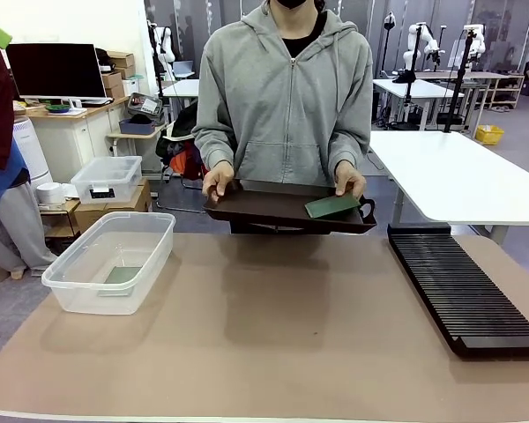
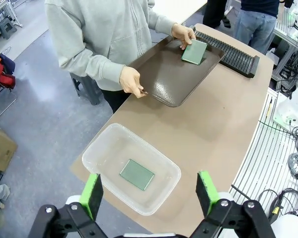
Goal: Sort PCBs into racks and boxes based on the side picked up.
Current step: Pick up the Blank PCB handed by the Human.
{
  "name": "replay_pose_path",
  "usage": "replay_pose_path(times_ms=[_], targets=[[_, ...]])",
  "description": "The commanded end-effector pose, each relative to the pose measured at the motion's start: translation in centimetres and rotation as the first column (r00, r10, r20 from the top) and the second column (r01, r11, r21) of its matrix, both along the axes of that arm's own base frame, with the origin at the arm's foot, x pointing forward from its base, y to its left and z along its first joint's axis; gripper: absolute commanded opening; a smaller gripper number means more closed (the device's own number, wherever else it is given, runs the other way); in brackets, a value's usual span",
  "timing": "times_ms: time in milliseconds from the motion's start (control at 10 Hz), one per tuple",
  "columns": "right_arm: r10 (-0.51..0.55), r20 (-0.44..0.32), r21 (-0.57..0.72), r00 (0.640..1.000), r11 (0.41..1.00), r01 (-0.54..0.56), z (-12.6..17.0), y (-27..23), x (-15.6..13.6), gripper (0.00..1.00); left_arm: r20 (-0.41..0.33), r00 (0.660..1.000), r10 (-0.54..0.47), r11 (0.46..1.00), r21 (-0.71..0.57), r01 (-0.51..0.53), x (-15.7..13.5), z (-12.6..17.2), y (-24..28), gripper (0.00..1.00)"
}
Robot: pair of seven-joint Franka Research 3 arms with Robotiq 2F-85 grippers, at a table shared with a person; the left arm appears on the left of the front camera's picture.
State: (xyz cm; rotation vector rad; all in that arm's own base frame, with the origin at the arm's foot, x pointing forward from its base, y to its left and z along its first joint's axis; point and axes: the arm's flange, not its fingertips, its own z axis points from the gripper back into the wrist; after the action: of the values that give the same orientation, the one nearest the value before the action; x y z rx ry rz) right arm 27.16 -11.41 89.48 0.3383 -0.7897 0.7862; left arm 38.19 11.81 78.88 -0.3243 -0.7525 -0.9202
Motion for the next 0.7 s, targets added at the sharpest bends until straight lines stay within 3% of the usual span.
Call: replay_pose_path(times_ms=[0, 600], targets=[[0.009, 0.005, 0.002, 1.0, 1.0, -0.009, 0.08, 0.18, -0.12, 1.0, 0.001, 1.0, -0.007, 1.0, -0.002, 0.007, -0.3, -0.06, -0.13, 1.0], [0.009, 0.005, 0.002, 1.0, 1.0, -0.009, 0.08, 0.18, -0.12, 1.0, 0.001, 1.0, -0.007, 1.0, -0.002, 0.007, -0.3, -0.06, -0.13, 1.0]])
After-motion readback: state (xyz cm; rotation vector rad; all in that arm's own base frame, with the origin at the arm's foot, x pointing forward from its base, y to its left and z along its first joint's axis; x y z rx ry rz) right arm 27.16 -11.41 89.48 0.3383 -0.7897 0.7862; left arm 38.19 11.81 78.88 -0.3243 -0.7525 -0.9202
